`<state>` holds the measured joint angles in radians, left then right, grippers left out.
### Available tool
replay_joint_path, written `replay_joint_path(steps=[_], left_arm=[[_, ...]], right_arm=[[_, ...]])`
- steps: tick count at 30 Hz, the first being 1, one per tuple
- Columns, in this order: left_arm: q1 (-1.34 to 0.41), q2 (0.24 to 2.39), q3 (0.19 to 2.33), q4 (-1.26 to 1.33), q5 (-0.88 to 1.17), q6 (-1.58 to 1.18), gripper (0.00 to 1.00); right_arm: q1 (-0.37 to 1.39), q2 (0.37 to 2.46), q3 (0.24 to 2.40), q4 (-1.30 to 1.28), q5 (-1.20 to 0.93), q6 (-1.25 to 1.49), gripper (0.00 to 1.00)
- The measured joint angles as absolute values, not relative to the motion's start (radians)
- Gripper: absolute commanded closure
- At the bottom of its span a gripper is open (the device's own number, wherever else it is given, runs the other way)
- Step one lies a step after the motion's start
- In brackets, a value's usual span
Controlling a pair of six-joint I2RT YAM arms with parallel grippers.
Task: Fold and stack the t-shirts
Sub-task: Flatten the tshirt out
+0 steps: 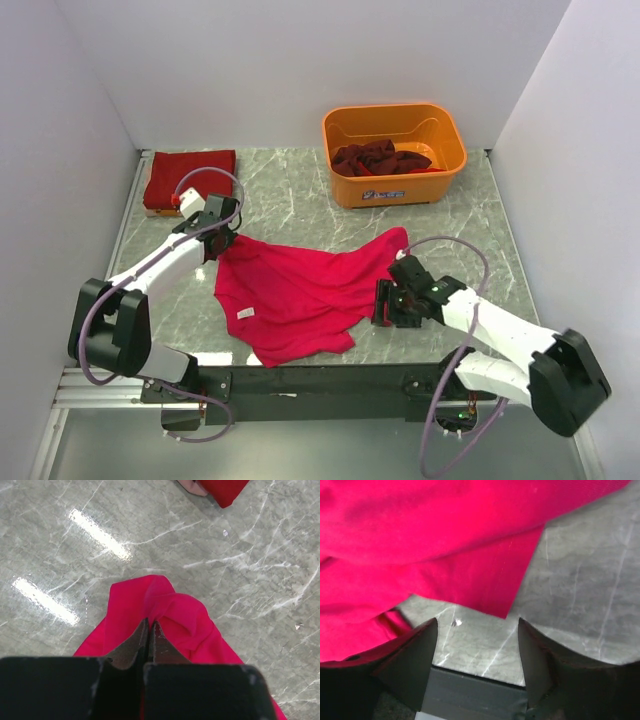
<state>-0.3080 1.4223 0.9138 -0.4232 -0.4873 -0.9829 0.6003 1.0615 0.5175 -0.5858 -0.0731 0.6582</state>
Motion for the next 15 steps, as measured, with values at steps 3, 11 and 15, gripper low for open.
replay_joint_path(steps=[3, 11, 15], left_arm=[[-0.308, 1.421, 0.911, -0.422, -0.486, -0.983, 0.99], [-0.308, 1.407, 0.902, -0.424, -0.486, -0.985, 0.99], [-0.308, 1.402, 0.902, -0.424, -0.487, -0.986, 0.99]], right_arm=[[0.609, 1.118, 0.518, -0.561, -0.057, 0.666, 0.42], [0.615, 1.199, 0.549, -0.542, 0.021, 0.675, 0.49], [0.620, 1.228, 0.561, -0.530, 0.046, 0.673, 0.88]])
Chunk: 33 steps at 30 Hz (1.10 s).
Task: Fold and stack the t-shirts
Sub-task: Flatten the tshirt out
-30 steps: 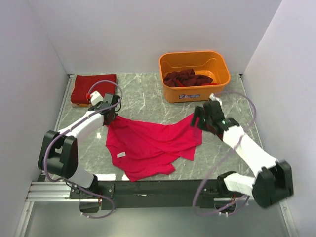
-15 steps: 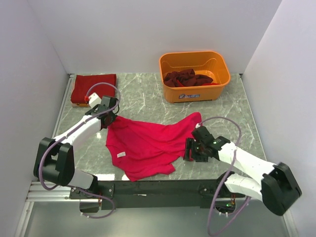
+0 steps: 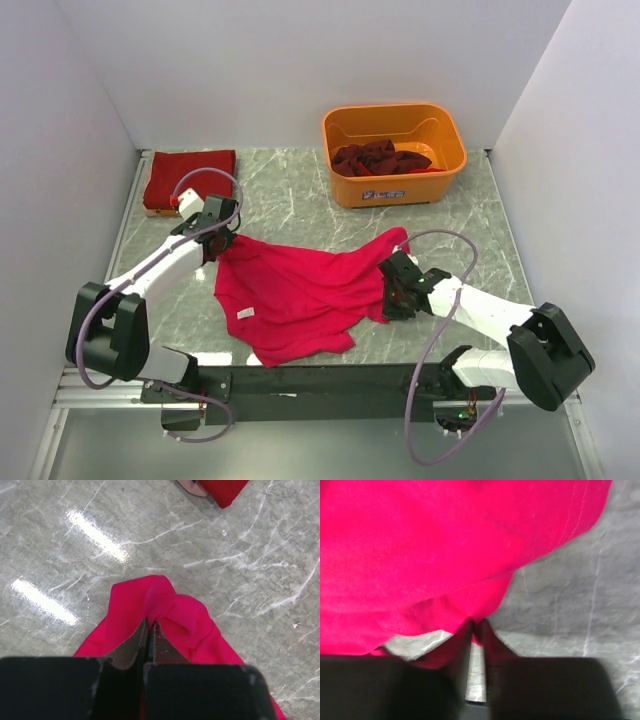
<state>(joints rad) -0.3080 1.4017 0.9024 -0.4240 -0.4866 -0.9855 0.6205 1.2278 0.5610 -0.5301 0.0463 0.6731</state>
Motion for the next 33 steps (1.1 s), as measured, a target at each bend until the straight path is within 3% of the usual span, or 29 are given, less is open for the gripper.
replay_joint_path(steps=[2, 12, 18, 26, 33], left_arm=[[-0.308, 1.399, 0.902, -0.425, -0.488, -0.986, 0.99], [-0.308, 1.349, 0.904, -0.471, -0.570, -1.001, 0.99], [-0.308, 1.276, 0.927, -0.495, -0.616, -0.997, 0.99], [-0.309, 1.254, 1.170, -0.524, -0.707, -0.969, 0.99], [-0.309, 1.068, 1.283, -0.496, -0.758, -0.885, 0.99]], right_arm=[[0.624, 1.238, 0.565, -0.526, 0.061, 0.679, 1.00], [0.639, 1.101, 0.612, -0.582, 0.163, 0.672, 1.00], [0.611, 0.966, 0.807, -0.539, 0.305, 0.619, 1.00], [0.388, 0.917, 1.015, -0.412, 0.357, 0.524, 1.00], [0.374, 0.865, 1.270, -0.410, 0.380, 0.417, 1.00]])
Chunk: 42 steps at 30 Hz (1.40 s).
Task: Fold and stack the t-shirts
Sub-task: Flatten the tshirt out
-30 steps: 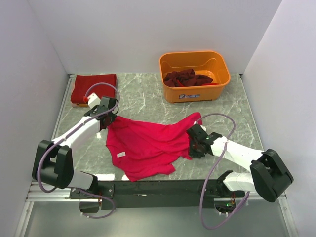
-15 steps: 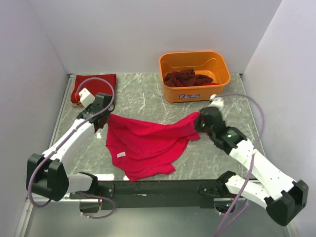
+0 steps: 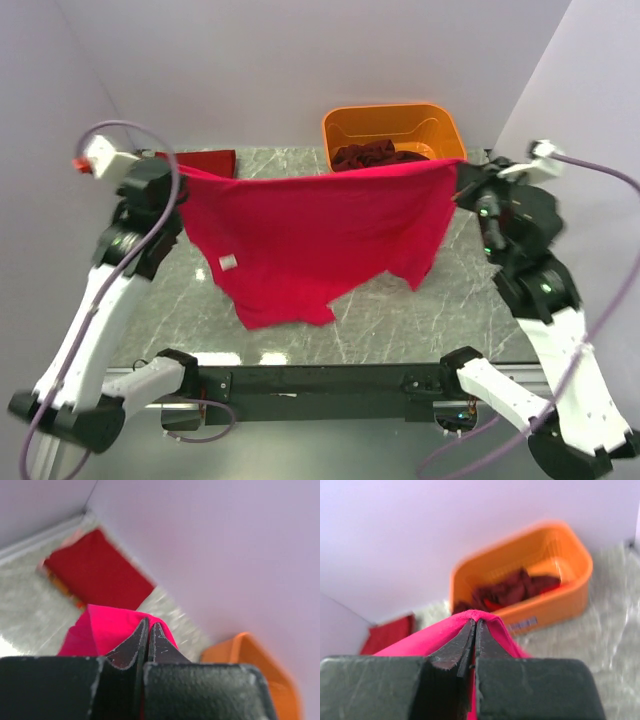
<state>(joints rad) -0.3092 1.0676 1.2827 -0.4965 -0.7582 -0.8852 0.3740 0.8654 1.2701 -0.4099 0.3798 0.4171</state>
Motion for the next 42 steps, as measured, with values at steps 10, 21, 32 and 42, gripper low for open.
replay_joint_path(steps=[10, 21, 32, 42], left_arm=[[-0.314, 0.780, 1.452, -0.421, -0.707, -0.736, 0.99], [-0.315, 0.689, 1.745, -0.386, -0.483, -0.593, 0.99], [-0.314, 0.757, 1.813, -0.334, -0.407, -0.531, 0.99], [-0.313, 1.078, 1.365, -0.169, -0.548, -0.421, 0.99]], right_arm=[[0.374, 0.728, 1.528, -0.459, 0.289, 0.318, 1.00], [0.373, 0.662, 1.764, -0.538, 0.078, 0.297, 1.00], [0.373, 0.655, 1.718, -0.553, 0.129, 0.294, 1.00], [0.342, 0.829, 1.319, -0.469, 0.405, 0.317, 1.00]])
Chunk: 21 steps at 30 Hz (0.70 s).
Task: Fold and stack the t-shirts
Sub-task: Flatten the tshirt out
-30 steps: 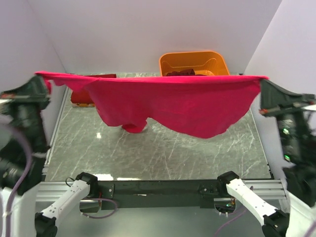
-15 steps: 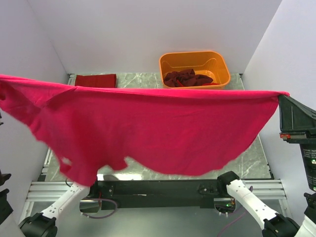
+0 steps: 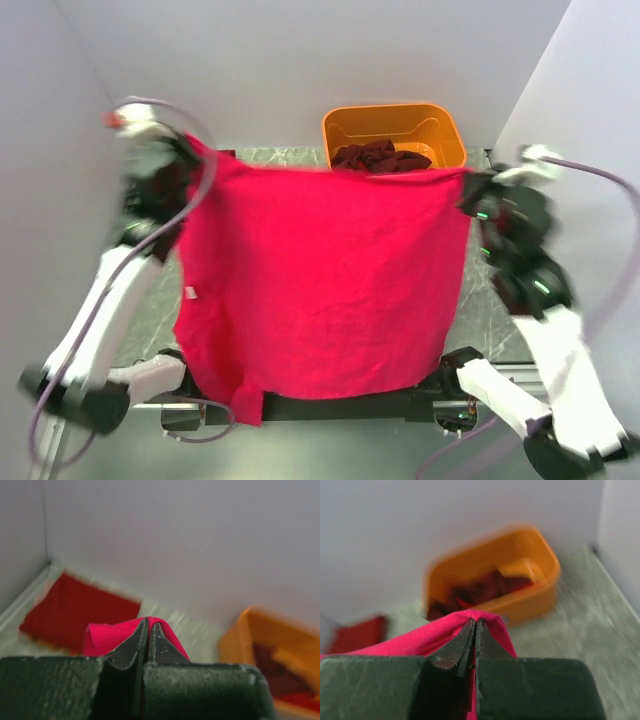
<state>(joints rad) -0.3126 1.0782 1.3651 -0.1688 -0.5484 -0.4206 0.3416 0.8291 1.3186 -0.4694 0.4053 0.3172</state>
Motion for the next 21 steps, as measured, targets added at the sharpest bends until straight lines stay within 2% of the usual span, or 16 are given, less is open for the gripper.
replay_joint_path(steps=[4, 8, 13, 21], left_arm=[[-0.308, 1.269, 1.143, -0.083, -0.517, -0.386, 0.99], [-0.301, 1.515, 1.119, -0.034, -0.490, -0.379, 0.99], [-0.298, 1.795, 1.245, -0.034, -0.473, -0.384, 0.99], [-0.296, 1.929, 1.374, -0.035, -0.491, -0.409, 0.99]], right_arm=[[0.232, 0.955, 1.054, -0.358, 0.335, 0.352, 1.00], [0.124, 1.150, 0.878, -0.250, 0.216, 0.359, 1.00], [0.075, 1.406, 0.910, -0.175, 0.112, 0.346, 1.00], [0.073, 1.556, 1.056, -0.114, 0.065, 0.315, 1.00]])
